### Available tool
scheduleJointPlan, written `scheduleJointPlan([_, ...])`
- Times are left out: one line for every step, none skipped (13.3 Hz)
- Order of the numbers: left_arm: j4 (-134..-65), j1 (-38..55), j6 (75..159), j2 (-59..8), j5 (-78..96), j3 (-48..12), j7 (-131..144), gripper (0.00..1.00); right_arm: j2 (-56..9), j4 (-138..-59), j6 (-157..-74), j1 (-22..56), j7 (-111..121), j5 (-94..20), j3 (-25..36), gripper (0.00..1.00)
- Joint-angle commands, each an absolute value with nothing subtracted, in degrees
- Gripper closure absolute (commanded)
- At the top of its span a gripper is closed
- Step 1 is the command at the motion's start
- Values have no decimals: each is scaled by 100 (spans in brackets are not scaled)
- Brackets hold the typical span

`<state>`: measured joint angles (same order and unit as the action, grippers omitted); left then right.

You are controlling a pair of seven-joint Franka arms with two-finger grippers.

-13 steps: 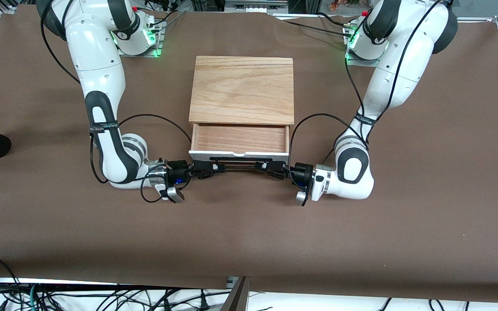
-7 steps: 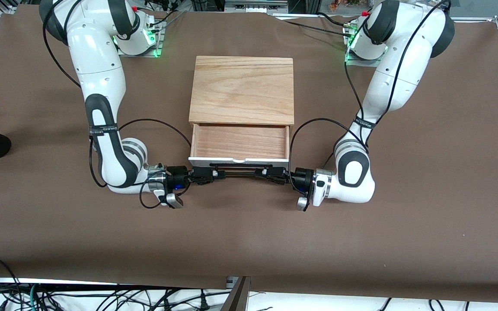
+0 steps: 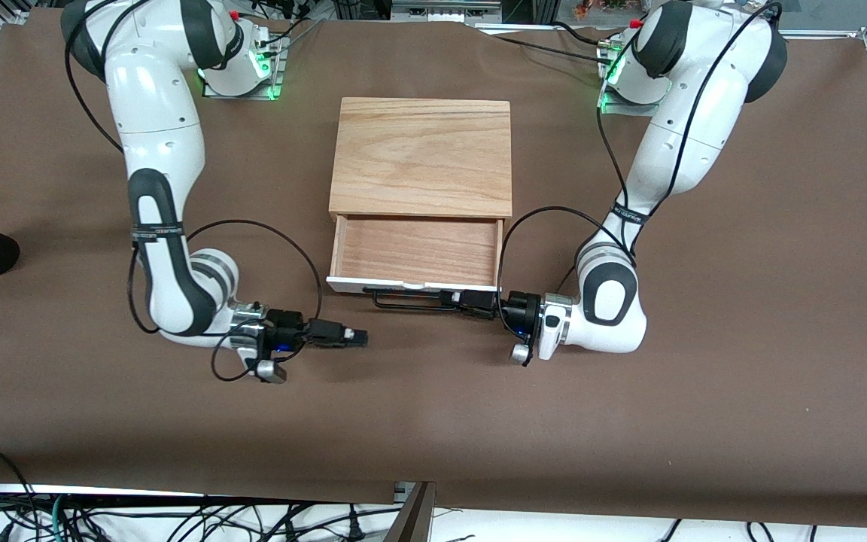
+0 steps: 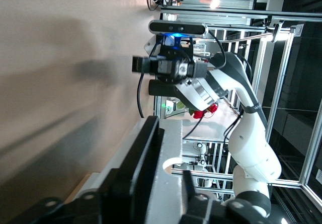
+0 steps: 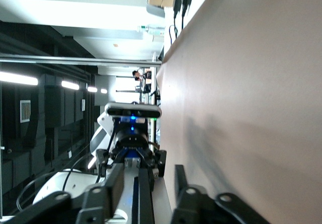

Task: Pull top drawer with both arms simultaneously
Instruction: 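Open both grippers and release the handle bar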

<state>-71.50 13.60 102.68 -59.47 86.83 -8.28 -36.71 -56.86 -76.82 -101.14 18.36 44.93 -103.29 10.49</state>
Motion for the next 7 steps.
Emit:
scheduleJointPlan([-7444, 1433, 10002, -5854, 8552, -800, -3621, 0, -5810, -7427, -10160, 1854, 4377, -10363, 1089, 0])
scheduleJointPlan([-7444, 1424, 10002, -5845, 8543, -800, -3621, 0, -5766, -7427, -10160, 1907, 4377, -10249, 1255, 0])
scheduleJointPlan([-7444, 1406, 9993, -5836, 8534, -800, -3621, 0, -5713, -7418, -10160, 1942, 4368, -10091, 1457, 0])
scheduleJointPlan([-7444, 1398, 9984, -5819, 8525, -791, -3621, 0, -5661, -7418, -10143, 1960, 4220, -9890, 1598, 0])
scheduleJointPlan([-7436, 1389, 9984, -5810, 8517, -730, -3621, 0, -5608, -7409, -10134, 1969, 3923, -9618, 1756, 0])
scheduleJointPlan([-7427, 1397, 9984, -5775, 8499, -660, -3621, 0, -5486, -7322, -10134, 1986, 3581, -9215, 1906, 0])
scheduleJointPlan([-7392, 1397, 9976, -5714, 8316, -572, -3595, 0, -5397, -7156, -10116, 1986, 3255, -8724, 1986, 0])
